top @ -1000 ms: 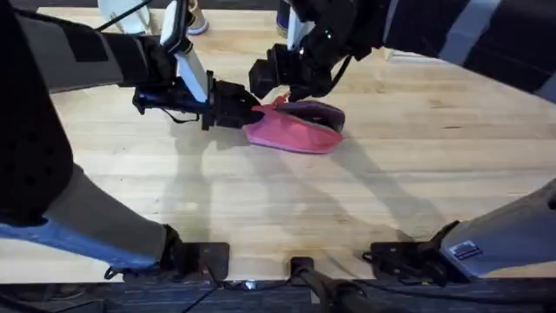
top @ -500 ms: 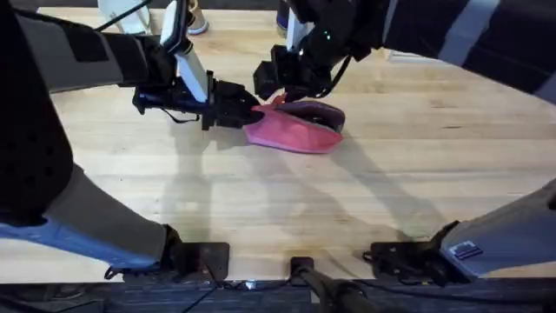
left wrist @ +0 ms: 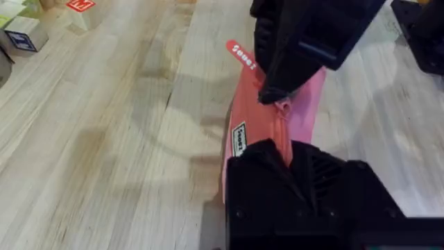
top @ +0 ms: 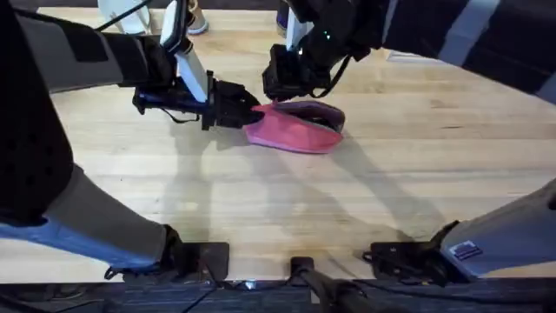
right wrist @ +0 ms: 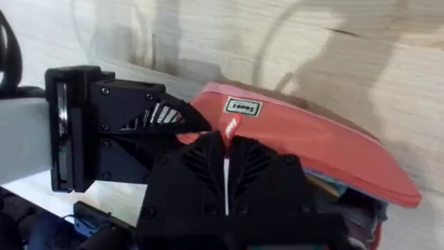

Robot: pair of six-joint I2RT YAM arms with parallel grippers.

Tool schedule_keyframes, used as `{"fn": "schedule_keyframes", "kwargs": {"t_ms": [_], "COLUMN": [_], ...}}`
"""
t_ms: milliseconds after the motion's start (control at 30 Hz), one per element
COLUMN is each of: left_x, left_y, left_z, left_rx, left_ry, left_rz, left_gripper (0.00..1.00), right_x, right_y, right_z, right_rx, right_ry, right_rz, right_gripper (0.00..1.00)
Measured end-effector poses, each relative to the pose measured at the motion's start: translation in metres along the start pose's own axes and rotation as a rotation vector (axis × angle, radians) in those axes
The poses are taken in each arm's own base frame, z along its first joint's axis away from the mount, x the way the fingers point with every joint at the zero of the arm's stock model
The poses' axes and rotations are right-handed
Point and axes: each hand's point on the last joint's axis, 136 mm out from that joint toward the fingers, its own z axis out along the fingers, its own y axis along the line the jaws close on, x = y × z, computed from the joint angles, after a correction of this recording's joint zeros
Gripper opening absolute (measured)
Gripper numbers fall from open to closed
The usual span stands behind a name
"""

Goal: Unzip the bag, pick up the pens from the table one at a time and place them inside, then zip the bag closed.

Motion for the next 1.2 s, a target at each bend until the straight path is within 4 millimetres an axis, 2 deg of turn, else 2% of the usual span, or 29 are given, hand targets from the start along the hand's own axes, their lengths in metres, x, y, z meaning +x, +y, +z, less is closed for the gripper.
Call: {"fn": "schedule_keyframes", "kwargs": {"t_ms": [467,533,867,900,1000,1067,1200], "left_x": [-0.005,-0.007,-0.012,-0.005,-0.001,-0.001,-0.001], "left_y": [-0.003,-0.004,-0.005,-0.004,-0.001,-0.001,-0.001], "left_z": [0.004,0.006,0.008,0.005,0.001,0.001,0.001], "left_rx": [0.015,0.023,0.032,0.02,0.006,0.003,0.003], "left_ry": [-0.022,-0.027,-0.054,-0.02,-0.009,-0.006,-0.005], "left_rz": [0.006,0.012,0.021,0.006,-0.001,-0.002,-0.002], "left_gripper": [0.042,0.042,0.043,0.043,0.043,0.043,0.043], "right_x": [0.009,0.008,0.003,-0.001,-0.013,-0.017,-0.016], "right_y": [-0.031,-0.039,-0.052,-0.08,-0.115,-0.126,-0.133], "right_z": [-0.006,-0.009,-0.024,-0.031,-0.037,-0.04,-0.041], "right_rx": [0.024,0.009,-0.044,0.052,0.147,0.182,0.209], "right_ry": [0.094,0.11,0.116,0.096,0.056,0.042,0.042], "right_rz": [0.015,0.018,0.047,0.056,0.094,0.102,0.095], "right_gripper": [0.031,0.033,0.033,0.032,0.033,0.032,0.031]}}
